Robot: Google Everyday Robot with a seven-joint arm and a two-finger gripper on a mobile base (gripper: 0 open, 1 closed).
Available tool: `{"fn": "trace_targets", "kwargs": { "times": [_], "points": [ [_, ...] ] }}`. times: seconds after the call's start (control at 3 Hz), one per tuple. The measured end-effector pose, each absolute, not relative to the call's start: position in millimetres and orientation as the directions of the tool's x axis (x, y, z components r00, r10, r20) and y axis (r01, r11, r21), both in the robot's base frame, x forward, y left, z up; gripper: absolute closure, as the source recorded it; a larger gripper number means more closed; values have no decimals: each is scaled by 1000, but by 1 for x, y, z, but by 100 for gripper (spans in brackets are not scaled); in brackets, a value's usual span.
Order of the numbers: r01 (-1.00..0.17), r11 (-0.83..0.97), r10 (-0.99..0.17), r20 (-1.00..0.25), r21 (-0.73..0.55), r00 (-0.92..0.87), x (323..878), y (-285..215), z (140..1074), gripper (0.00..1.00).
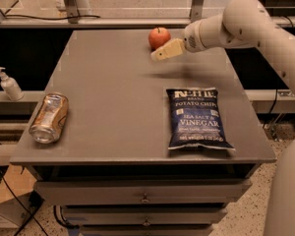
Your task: Pick apple
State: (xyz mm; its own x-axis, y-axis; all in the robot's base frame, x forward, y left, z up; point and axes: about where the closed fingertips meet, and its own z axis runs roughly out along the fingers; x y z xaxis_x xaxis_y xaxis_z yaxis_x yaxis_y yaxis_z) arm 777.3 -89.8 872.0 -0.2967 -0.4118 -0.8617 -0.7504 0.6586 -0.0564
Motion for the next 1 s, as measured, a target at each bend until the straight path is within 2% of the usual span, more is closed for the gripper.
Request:
{"fn": "trace_targets", "kwargs": {
  "times": [1.0],
  "points": [
    [-729,684,-318,-901,-3,-294,847,-58,843,2]
  ]
}}
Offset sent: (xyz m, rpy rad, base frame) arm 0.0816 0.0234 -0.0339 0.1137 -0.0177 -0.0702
